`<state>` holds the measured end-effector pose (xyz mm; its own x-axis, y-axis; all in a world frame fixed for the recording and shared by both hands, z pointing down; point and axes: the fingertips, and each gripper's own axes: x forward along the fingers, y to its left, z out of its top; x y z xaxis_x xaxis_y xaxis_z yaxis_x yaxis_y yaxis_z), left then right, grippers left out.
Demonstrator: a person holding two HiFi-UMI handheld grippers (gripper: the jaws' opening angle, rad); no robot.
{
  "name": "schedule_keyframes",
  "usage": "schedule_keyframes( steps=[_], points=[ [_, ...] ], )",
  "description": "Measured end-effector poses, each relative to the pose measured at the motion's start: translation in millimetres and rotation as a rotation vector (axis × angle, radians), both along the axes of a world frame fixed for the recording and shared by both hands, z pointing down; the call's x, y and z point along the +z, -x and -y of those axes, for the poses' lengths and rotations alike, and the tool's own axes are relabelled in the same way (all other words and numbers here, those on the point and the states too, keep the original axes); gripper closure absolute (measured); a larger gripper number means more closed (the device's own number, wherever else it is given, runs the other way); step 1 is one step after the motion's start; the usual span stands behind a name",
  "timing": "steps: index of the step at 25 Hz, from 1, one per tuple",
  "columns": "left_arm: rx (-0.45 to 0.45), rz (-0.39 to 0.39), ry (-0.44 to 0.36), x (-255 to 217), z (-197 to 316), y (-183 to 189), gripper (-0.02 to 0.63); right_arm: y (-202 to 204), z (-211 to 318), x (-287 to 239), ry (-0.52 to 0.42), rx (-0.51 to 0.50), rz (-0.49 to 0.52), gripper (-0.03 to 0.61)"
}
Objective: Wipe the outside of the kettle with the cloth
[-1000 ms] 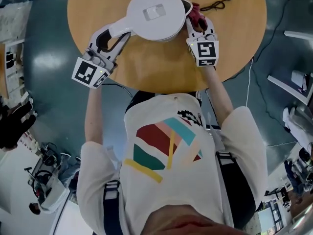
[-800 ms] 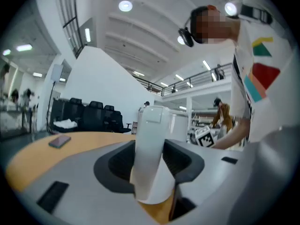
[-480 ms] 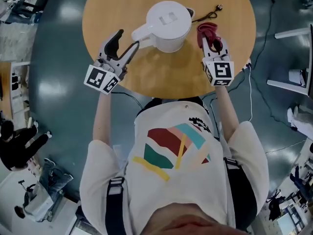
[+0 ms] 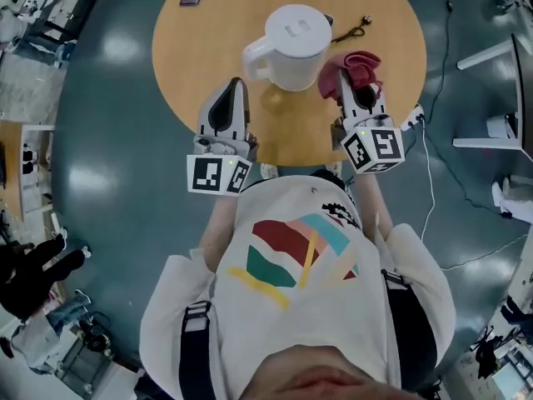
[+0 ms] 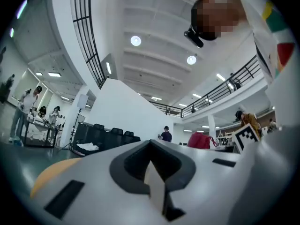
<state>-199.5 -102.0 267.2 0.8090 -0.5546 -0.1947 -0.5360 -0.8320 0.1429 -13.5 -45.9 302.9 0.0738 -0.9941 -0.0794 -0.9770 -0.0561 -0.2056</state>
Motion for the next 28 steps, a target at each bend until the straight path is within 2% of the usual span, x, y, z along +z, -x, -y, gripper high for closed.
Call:
schedule_keyframes(
  steps=[3,5,7,15,28],
  points=[
    [0.009,0.04,-0.024,-1.4,-19.8,-11.5,0.571,16.4,-11.6,-7.1,0.01,-0.011,-0.049,0.54],
    [0.02,0.038,-0.028,-3.4,-23.2,-15.7,0.571,23.4,-18.8,-2.9,0.041,-0.014,-0.126,0.54],
    [0.024,0.034,-0.041,-6.7,-26.4,-16.6,0.571,25.6,-28.6,1.1,0.052,-0.011,-0.155,0.54],
    [0.035,0.039,-0.072,-18.7,-25.5,-17.5,0.571,18.4,-42.6,-15.4,0.026,0.017,-0.177,0.54],
    [0.053,0.04,-0.069,-14.2,-29.9,-14.2,0.571,27.1,-54.4,-23.6,0.008,0.019,-0.203,0.54]
  ],
)
